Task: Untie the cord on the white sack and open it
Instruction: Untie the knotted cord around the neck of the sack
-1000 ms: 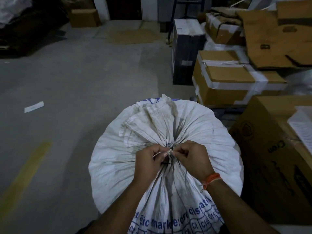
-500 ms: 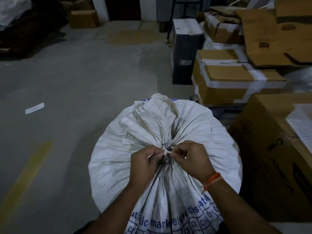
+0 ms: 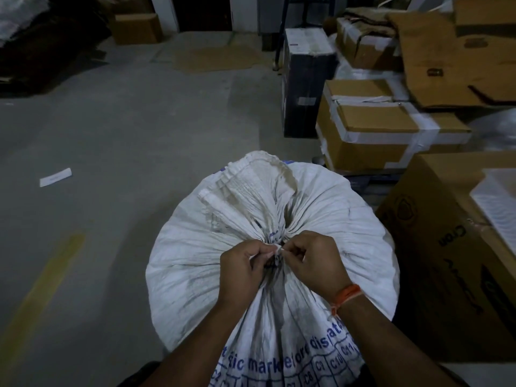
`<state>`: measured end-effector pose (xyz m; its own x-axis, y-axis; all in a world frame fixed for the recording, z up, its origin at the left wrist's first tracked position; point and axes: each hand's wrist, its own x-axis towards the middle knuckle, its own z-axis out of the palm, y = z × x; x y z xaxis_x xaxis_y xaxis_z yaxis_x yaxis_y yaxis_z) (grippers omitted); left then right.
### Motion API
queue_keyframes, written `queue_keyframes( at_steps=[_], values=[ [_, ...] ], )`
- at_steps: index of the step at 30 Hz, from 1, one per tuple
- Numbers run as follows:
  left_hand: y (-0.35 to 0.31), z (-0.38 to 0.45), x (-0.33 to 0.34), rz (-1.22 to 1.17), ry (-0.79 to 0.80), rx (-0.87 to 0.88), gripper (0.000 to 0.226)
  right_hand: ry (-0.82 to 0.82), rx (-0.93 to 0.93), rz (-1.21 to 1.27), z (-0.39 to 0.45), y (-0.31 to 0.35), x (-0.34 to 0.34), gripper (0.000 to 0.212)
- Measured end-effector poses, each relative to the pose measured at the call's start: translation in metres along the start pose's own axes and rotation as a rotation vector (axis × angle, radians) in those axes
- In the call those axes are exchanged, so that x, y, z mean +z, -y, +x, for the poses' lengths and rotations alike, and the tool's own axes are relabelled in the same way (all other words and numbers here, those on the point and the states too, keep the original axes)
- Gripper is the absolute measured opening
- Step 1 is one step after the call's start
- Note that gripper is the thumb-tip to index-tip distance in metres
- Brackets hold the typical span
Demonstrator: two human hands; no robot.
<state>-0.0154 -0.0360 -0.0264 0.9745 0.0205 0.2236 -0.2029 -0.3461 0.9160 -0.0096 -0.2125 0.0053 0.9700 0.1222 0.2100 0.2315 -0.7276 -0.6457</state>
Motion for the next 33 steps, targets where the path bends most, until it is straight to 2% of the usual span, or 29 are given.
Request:
queue_keyframes(
  at_steps=[5,10,15,20,22,24,27,29,33],
  values=[
    [0.005,0.002,-0.005,0.023,-0.012,-0.019,0.015,0.033,0.073,0.056,0.0,-0.002,-0.004,0.005],
    [0.0,0.001,-0.001,0.015,0.004,0.005,0.012,0.022,-0.003,-0.004,0.001,0.001,-0.001,0.009],
    [0.006,0.002,-0.008,0.034,-0.015,-0.022,0.011,0.047,0.039,0.093,0.002,-0.003,-0.009,0.005],
    [0.001,0.0,-0.003,0.035,0.009,-0.019,0.011,0.038,-0.044,0.012,0.003,-0.002,0.001,0.009],
    [0.004,0.0,-0.004,0.038,0.004,-0.023,0.01,0.038,0.01,0.121,0.004,-0.003,0.007,0.01],
    [0.006,0.0,-0.006,0.057,0.005,-0.026,0.013,0.072,0.138,0.343,0.006,-0.006,0.003,0.013],
    [0.0,-0.002,-0.008,0.045,0.05,-0.033,0.013,0.255,0.222,0.576,0.007,-0.014,-0.003,0.039],
    [-0.005,-0.003,-0.009,-0.009,0.087,-0.074,0.017,0.285,0.19,0.569,0.006,-0.015,0.001,0.035],
    [0.004,0.004,-0.012,-0.125,0.178,-0.261,0.029,0.15,0.31,0.689,0.006,-0.017,0.008,0.014]
  ],
)
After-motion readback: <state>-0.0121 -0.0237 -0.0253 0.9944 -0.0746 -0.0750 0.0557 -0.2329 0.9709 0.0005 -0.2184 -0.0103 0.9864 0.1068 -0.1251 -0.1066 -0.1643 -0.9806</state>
